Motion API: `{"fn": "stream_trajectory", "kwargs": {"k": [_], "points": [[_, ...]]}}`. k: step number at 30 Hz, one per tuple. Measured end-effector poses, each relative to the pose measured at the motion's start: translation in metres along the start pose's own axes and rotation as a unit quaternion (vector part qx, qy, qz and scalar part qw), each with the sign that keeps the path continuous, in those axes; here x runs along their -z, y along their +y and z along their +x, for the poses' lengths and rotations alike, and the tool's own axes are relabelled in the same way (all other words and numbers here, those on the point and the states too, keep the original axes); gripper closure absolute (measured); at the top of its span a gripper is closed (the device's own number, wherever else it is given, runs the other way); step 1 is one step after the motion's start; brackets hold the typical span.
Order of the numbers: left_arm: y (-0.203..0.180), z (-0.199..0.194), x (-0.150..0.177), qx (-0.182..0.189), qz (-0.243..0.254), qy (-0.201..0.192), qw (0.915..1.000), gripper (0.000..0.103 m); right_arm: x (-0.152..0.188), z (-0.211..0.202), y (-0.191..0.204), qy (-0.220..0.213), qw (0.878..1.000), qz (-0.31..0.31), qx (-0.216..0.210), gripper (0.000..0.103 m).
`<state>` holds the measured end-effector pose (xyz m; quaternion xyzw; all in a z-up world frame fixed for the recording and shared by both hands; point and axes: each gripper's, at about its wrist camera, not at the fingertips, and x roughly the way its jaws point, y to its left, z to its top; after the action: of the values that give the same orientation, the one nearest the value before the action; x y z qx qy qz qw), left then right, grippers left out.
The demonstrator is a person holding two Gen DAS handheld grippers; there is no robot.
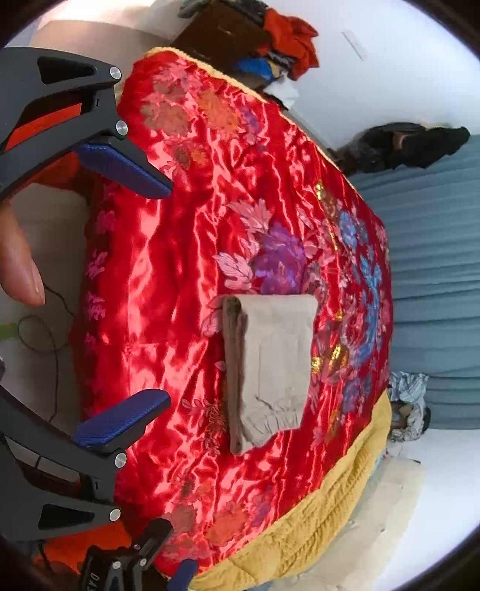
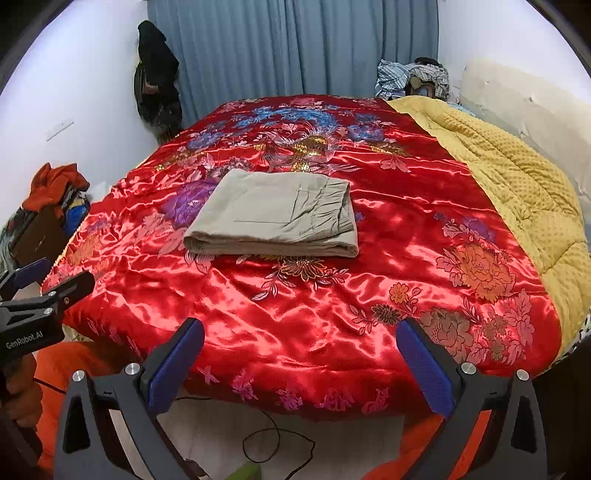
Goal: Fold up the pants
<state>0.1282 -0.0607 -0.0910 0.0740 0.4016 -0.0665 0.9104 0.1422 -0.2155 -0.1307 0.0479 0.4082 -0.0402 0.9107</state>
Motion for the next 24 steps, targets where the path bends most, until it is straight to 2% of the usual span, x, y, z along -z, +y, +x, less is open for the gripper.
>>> {"fn": "stream_trajectory", "kwargs": {"k": [7, 24], "points": [[-0.004, 0.005, 0.006, -0.015, 0.024, 0.012, 0.9995, 0.000, 0.003, 0.007, 0.008, 0.011, 1.000, -0.017, 0.017, 0.001], [-0.014, 0.009, 0.008, -0.003, 0.054, 0.036, 0.9979, 0.001, 0.004, 0.003, 0.018, 0.028, 0.999, -0.021, 0.020, 0.001]]}}
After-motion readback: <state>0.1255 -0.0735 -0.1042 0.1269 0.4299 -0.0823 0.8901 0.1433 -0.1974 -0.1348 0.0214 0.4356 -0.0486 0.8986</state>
